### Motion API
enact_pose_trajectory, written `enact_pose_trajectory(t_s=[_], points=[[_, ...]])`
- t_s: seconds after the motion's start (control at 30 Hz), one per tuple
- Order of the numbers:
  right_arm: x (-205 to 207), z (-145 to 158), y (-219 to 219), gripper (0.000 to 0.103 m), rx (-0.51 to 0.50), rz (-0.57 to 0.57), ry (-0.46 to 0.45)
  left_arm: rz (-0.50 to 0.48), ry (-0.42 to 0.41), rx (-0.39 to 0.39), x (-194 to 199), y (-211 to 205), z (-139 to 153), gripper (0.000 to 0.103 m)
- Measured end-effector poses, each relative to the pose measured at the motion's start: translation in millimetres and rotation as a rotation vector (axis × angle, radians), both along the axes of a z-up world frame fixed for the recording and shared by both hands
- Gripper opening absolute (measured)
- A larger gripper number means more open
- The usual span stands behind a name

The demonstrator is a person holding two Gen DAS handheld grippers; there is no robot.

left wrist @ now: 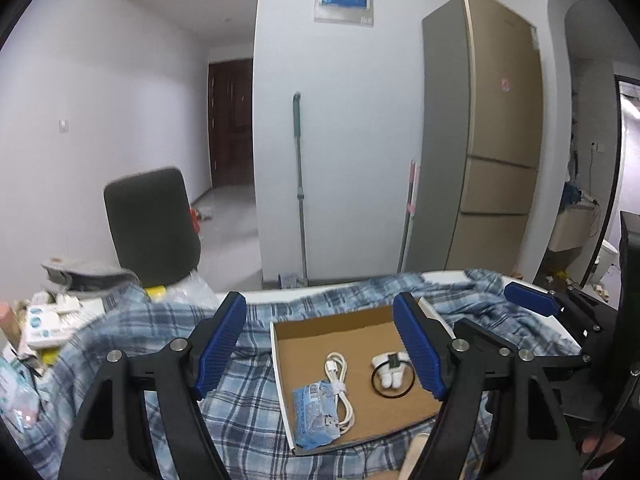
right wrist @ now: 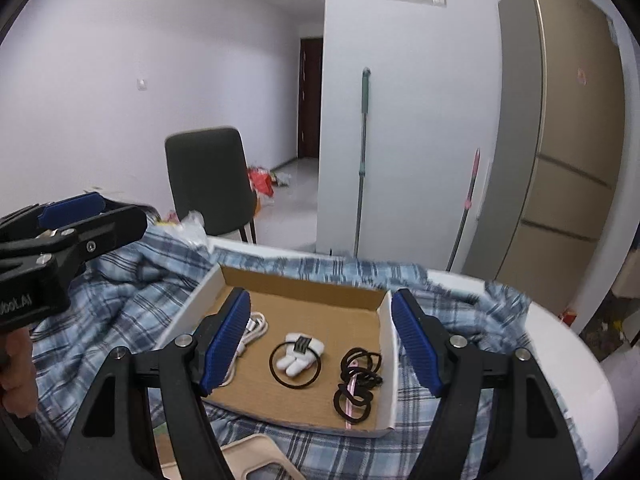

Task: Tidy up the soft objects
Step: 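Lift both open tools out of the box and move the right tool toward the cigarette pack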

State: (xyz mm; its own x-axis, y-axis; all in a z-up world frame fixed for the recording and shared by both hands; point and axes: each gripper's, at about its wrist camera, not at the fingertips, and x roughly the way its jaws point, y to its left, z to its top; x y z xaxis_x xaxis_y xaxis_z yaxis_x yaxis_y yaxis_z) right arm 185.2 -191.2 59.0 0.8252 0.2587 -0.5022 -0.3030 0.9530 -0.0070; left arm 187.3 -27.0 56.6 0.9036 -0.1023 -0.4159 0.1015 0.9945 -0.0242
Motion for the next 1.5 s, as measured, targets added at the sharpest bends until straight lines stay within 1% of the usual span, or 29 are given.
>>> enact_pose_trajectory(t_s=[0.07,0.2,0.33,0.4,0.47,0.5,0.53,0.57,0.6,0.67,0.73,0.8,0.83,0.9,1.03,1.2,1.27,1.5], points=[[-17,13,-4,0.073,-0.001,0.007,-0.030,-0.011,-0.036,0.006,-18,-1,14,0.078],[-48,26,-14,0.073,0.028,0.045,-0.045,-0.037,-0.092,0.042,-57,-2,31,0.078],[-79,30,-23,0.073,0.040,0.044,-0.075,-0.056,-0.114,-0.003,-91,5,31,0.078],[-90,28,-27,0.074,0.053,0.042,-0.076,-0.067,-0.125,-0.020,-103,9,29,0.078],[-101,24,-30,0.078,0.056,0.040,-0.078,-0.083,-0.138,-0.028,-116,12,25,0.078],[-106,21,-31,0.080,0.052,0.039,-0.081,-0.086,-0.142,-0.030,-121,13,23,0.082],[-110,18,-33,0.086,0.049,0.036,-0.084,-0.089,-0.148,-0.033,-127,14,20,0.088],[-115,14,-35,0.092,0.051,0.029,-0.086,-0.091,-0.154,-0.037,-131,15,17,0.097],[-117,9,-37,0.094,0.060,0.026,-0.084,-0.092,-0.164,-0.045,-134,16,14,0.103],[-122,-1,-43,0.094,0.089,0.030,-0.067,-0.078,-0.193,-0.072,-143,21,5,0.103],[-123,-12,-48,0.096,0.116,0.033,-0.050,-0.074,-0.202,-0.093,-147,23,-4,0.103],[-125,-22,-52,0.101,0.124,0.014,-0.060,-0.086,-0.202,-0.094,-148,23,-12,0.103],[-127,-26,-54,0.103,0.123,-0.003,-0.073,-0.080,-0.205,-0.085,-148,22,-16,0.103],[-127,-33,-57,0.103,0.115,-0.031,-0.089,-0.078,-0.208,-0.064,-148,20,-26,0.103],[-123,-45,-60,0.103,0.119,-0.043,-0.058,-0.080,-0.187,-0.011,-141,11,-47,0.103],[-123,-47,-62,0.103,0.122,-0.037,-0.048,-0.105,-0.142,0.030,-133,2,-69,0.103],[-122,-50,-62,0.103,0.123,-0.036,-0.033,-0.111,-0.120,0.035,-129,0,-72,0.103],[-119,-52,-64,0.103,0.134,-0.044,-0.012,-0.114,-0.103,0.033,-127,1,-76,0.103]])
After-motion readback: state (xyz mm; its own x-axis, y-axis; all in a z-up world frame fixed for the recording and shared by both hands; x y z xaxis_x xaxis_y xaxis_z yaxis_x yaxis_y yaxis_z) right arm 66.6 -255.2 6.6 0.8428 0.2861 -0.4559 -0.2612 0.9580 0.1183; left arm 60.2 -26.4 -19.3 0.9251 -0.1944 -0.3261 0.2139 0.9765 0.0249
